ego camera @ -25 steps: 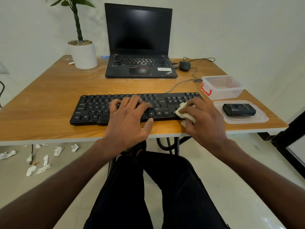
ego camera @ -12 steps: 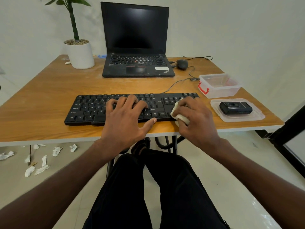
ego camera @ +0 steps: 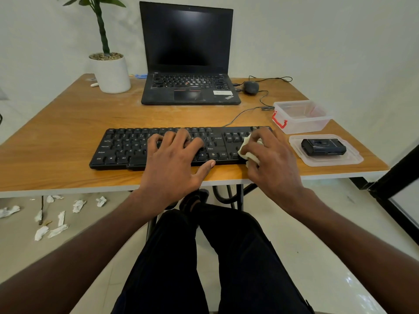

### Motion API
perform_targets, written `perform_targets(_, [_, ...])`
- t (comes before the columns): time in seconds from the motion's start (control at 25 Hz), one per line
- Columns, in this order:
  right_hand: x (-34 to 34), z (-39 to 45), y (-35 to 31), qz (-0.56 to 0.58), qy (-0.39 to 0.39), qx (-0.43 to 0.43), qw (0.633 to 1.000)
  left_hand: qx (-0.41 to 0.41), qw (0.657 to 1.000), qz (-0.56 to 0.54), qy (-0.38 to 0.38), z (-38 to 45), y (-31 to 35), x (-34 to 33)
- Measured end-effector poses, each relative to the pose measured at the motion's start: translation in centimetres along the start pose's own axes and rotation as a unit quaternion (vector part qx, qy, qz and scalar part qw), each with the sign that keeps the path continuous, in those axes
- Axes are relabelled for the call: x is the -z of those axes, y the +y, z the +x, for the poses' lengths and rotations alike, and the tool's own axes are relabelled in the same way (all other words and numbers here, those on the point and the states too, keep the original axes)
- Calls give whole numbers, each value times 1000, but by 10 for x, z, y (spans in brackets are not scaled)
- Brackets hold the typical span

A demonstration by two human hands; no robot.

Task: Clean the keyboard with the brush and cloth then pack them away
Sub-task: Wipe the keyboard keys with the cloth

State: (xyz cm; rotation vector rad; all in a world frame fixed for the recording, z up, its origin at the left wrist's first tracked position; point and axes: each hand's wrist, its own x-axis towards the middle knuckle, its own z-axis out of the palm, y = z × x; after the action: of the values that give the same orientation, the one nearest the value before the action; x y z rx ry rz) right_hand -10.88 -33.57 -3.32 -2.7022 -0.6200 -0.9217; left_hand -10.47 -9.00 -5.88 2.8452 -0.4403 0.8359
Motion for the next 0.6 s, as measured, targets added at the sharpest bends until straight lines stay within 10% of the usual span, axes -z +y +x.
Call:
perform_targets(0.44, [3,-2,9,64,77,-43,994,4,1000,-13,-9,1,-1,0])
perform_targets(0.6, [-4,1,9,0,-15,10,1000,8,1000,-8,-12,0,-1,1])
